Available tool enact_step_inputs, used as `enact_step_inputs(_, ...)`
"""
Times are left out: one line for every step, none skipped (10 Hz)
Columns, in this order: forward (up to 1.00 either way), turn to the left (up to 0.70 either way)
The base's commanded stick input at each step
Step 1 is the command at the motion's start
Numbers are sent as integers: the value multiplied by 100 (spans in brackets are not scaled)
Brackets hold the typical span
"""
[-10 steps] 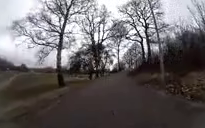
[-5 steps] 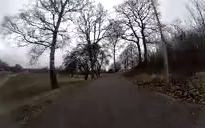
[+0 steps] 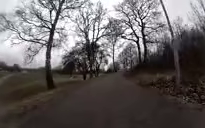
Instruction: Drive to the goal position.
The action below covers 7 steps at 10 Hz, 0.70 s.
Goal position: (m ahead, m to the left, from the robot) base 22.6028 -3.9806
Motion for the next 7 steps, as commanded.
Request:
enact_step_inputs(100,-40)
enact_step_inputs(100,-40)
enact_step_inputs(100,-26)
enact_step_inputs(100,-5)
enact_step_inputs(100,-1)
enact_step_inputs(100,0)
enact_step_inputs(100,0)
